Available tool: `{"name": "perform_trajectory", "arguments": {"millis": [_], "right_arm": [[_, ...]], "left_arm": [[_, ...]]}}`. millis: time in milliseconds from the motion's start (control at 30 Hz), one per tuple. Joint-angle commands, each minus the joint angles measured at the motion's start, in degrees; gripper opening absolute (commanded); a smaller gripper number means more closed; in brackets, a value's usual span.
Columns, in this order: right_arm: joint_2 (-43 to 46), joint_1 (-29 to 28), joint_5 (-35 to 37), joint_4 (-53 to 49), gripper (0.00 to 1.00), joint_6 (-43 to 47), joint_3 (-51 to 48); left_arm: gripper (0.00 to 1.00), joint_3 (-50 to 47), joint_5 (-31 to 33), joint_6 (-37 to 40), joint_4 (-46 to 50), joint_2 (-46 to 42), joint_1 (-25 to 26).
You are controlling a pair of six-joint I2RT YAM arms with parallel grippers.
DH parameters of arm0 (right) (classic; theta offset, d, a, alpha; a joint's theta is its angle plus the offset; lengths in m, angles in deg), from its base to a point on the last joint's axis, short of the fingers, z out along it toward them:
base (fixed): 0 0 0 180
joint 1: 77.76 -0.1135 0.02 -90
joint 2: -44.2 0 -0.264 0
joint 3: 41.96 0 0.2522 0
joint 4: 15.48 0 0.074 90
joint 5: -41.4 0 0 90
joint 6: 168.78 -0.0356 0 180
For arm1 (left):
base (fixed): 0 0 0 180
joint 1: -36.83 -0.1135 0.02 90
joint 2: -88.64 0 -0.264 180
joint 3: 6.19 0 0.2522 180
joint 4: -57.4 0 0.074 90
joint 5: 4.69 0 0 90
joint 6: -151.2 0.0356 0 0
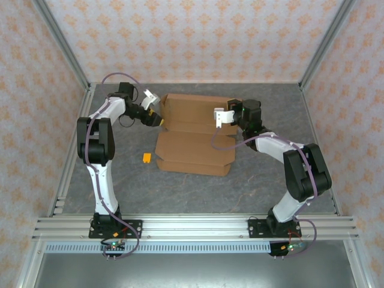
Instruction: Fold the paper box
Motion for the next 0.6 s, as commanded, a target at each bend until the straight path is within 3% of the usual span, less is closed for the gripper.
{"name": "perform_trajectory", "arguments": {"millis": [0, 100, 567], "right_arm": [[-0.4, -0.4, -0.9, 1.9, 0.00, 1.4, 1.7], [-0.9, -0.4, -1.2, 1.6, 0.00, 1.8, 2.3], [-1.1, -0.4, -1.7, 0.0, 0.00, 3.6, 3.7]], "left_arm": [[0.63, -0.7, 0.4, -0.2, -4.1, -4.3, 0.7], [0.56, -1.2, -0.1, -2.2, -7.6, -4.5, 0.8], [0.51, 2.6, 0.8, -5.2, -12.5, -2.2, 2.2]]}}
